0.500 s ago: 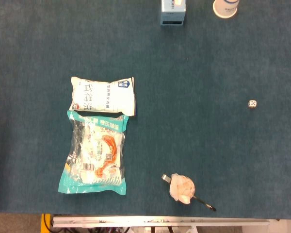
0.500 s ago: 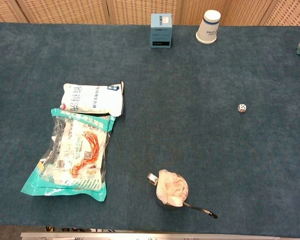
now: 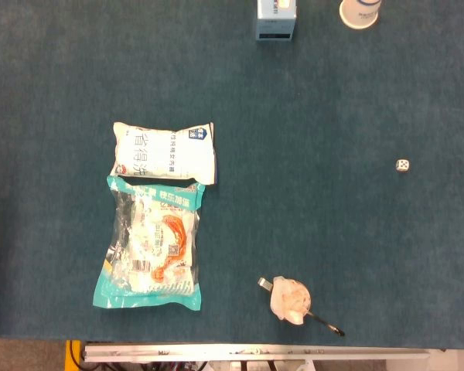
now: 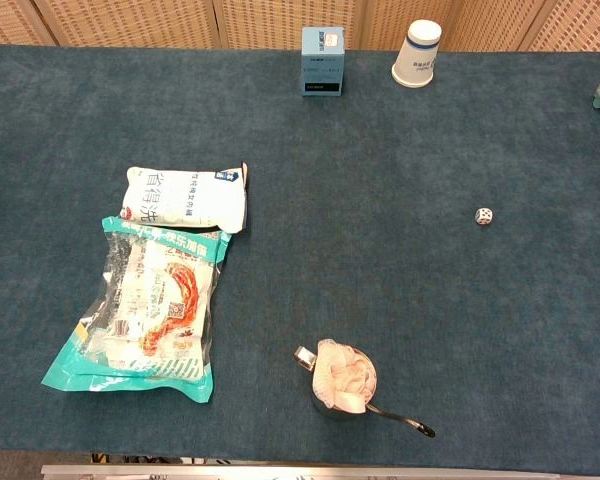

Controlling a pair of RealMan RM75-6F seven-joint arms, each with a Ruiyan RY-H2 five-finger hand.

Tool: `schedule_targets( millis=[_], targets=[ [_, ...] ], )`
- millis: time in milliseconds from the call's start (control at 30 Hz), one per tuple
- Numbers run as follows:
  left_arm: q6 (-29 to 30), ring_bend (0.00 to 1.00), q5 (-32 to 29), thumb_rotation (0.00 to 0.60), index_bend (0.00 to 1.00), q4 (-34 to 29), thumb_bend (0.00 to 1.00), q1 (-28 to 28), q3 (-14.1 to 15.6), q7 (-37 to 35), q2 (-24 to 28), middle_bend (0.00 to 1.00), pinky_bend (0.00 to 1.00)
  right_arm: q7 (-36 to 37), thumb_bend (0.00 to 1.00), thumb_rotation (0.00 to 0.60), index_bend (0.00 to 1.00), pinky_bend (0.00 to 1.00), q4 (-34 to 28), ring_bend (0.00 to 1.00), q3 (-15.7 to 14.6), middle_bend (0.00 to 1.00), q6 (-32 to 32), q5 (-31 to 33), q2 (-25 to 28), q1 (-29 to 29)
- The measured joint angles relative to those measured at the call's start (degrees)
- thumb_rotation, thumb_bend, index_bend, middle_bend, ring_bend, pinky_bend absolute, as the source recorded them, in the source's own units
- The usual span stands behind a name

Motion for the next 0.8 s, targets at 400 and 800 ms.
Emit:
schedule_targets(
  millis=[400,800],
  targets=[
    [0.8,0.19,0.6,0.600,0.45,-0.4,0.26,0.3,0.3,1.0,0.1,0.32,0.35,-6.2,0.10,0.600,0.31,0.65,-6.1,0.44,0.4,0.48,-11.3,-0.9,4.9,7.6],
    [2.9,0.19,-2.3,0.600,0.44,0.3,0.26,1.1,-1.5,4.7,-0.5,0.32,0.35,-10.6,0.51,0.600,0.35,0.86,-6.5,0.54,3.7,0.53,-32.1,5.6,5.6,23.2]
  ],
)
